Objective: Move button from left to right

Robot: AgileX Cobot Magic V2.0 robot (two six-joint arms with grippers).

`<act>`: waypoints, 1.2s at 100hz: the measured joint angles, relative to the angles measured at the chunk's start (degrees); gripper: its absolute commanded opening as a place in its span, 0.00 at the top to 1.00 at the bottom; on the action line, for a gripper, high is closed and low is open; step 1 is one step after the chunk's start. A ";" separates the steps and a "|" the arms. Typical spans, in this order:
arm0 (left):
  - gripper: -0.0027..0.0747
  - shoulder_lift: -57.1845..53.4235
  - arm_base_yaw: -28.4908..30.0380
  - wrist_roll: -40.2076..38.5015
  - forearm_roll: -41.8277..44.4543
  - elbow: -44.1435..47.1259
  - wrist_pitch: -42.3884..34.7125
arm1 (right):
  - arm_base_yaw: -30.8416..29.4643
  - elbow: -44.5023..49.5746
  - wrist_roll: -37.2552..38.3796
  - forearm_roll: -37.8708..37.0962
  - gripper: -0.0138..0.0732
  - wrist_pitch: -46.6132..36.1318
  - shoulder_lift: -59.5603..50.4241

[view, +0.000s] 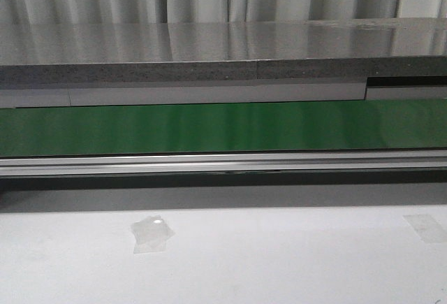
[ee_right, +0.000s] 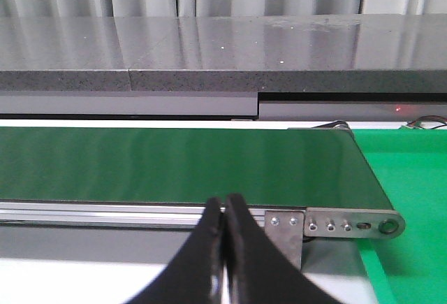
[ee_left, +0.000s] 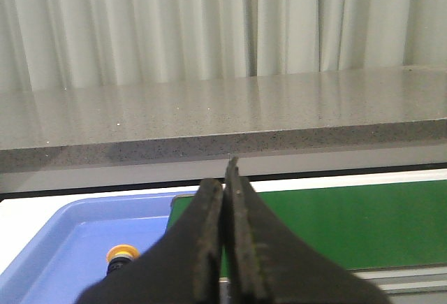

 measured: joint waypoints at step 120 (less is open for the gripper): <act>0.99 25.57 0.00 0.00 -7.20 -35.09 30.27 | 0.00 0.00 0.00 0.00 0.92 0.00 0.00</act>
